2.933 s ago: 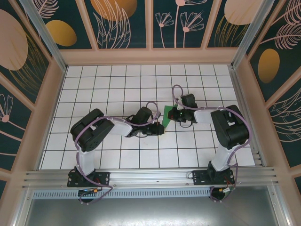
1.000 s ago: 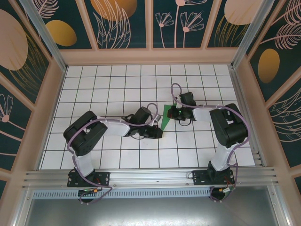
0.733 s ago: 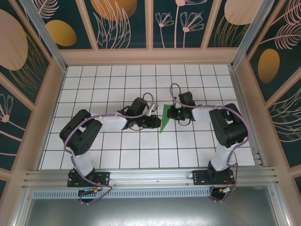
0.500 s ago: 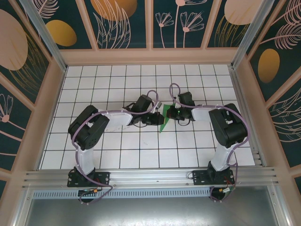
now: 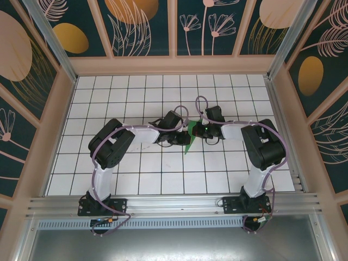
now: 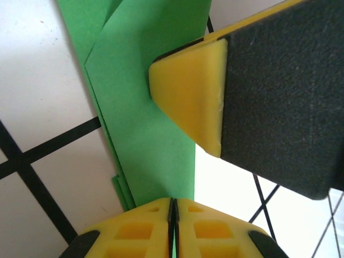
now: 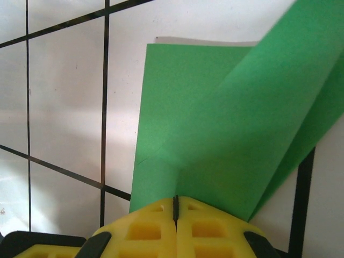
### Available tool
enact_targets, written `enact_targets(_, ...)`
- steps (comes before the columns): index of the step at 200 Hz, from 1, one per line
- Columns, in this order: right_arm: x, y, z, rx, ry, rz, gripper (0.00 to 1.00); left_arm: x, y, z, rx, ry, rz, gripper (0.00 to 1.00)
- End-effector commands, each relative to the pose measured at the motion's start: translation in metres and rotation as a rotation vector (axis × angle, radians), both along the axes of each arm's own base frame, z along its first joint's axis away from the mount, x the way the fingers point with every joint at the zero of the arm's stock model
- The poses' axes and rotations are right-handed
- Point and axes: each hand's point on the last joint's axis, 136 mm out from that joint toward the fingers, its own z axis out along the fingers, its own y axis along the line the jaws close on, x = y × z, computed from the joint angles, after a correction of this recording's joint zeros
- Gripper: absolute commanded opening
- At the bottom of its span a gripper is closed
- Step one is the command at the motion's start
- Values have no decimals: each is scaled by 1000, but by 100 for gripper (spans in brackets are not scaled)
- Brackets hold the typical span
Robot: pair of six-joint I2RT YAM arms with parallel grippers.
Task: Fold a paper plane with a square sheet of paper (fold left side to right side)
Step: Fold the wing for the fifth time at the center of the table.
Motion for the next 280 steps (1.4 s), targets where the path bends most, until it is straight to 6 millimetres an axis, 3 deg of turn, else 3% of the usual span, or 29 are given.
enact_targets(1,-19,-3,-26,-56,103,1,0,-16,10,-32,137,22,-10,13)
enact_targets(93,-2,-8,-18,-39,79,-11,0,-50,44,-80,350,68,10,13)
enact_targets(280,69,-54,-7,-27,32,-129,0,-65,57,-99,387,115,-2,12)
